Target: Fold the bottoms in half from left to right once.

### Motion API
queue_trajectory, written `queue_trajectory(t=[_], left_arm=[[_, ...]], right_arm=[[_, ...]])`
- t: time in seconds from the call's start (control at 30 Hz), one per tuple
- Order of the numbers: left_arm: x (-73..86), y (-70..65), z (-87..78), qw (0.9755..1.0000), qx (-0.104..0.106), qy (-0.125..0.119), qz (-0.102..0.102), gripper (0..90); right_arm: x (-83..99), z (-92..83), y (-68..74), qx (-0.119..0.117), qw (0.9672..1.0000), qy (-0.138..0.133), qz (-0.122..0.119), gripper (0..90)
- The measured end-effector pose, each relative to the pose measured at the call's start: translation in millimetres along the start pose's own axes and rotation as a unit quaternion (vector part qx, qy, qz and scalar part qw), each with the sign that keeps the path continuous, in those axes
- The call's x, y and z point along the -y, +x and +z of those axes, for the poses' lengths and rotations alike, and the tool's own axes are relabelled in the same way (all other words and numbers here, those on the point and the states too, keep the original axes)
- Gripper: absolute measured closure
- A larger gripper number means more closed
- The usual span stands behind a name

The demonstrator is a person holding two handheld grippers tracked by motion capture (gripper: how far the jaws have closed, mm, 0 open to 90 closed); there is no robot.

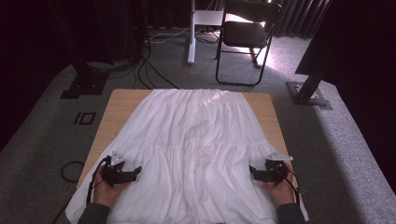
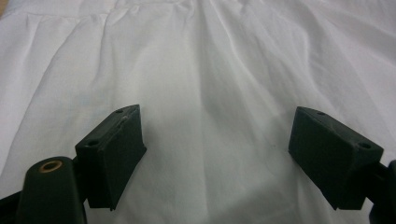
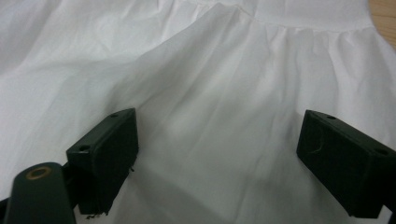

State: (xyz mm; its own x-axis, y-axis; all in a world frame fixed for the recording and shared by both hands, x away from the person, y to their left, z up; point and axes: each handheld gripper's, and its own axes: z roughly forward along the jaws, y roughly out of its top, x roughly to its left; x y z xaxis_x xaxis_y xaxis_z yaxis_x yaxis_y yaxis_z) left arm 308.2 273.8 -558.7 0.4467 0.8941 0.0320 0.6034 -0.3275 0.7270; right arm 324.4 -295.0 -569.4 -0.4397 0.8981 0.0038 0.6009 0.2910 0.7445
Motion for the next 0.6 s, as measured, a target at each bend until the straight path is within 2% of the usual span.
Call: queue_trajectory(t=[0.1,0.23,0.33,0.4,0.43,0.47,0.5,0.53,0.6], left_arm=[[-0.3,0.0,0.2,1.0,-0.002,0.0,-0.001,18.3],[-1.3,-0.6,1.1,0.9998,-0.013,0.0,-0.012,18.9],[-0.9,0.0,0.0,0.9997,-0.018,-0.004,-0.017,23.8],[-2.5,0.8,-4.6,0.9997,-0.017,0.008,-0.017,27.5],[-3.5,2.2,-9.5,0.9995,-0.029,0.01,-0.01,29.1],[-4.5,4.5,-16.5,0.9983,-0.056,0.013,-0.004,29.1],[-4.9,9.1,-24.6,0.9971,-0.075,0.007,-0.008,29.1],[-4.1,15.7,-32.7,0.9967,-0.078,-0.005,-0.019,28.6],[0.6,29.7,-44.3,0.9946,-0.094,-0.007,-0.042,22.1]], right_arm=[[-0.1,0.0,0.0,0.0,1.0,0.0,0.0,12.0],[0.0,0.0,0.0,0.0,1.0,0.0,0.0,12.1],[0.1,-0.2,0.1,0.001,1.0,-0.001,0.001,12.7],[0.1,-0.2,0.1,0.002,1.0,-0.001,0.001,12.8],[0.2,-0.3,0.1,0.002,1.0,-0.001,0.001,13.0],[0.2,-0.3,0.2,0.002,1.0,-0.001,0.001,13.1],[0.3,-0.4,0.3,0.002,1.0,-0.002,0.001,13.2],[0.4,-0.5,0.3,0.002,1.0,-0.002,0.002,13.4],[0.5,-0.6,0.4,0.002,1.0,-0.002,0.002,13.5]])
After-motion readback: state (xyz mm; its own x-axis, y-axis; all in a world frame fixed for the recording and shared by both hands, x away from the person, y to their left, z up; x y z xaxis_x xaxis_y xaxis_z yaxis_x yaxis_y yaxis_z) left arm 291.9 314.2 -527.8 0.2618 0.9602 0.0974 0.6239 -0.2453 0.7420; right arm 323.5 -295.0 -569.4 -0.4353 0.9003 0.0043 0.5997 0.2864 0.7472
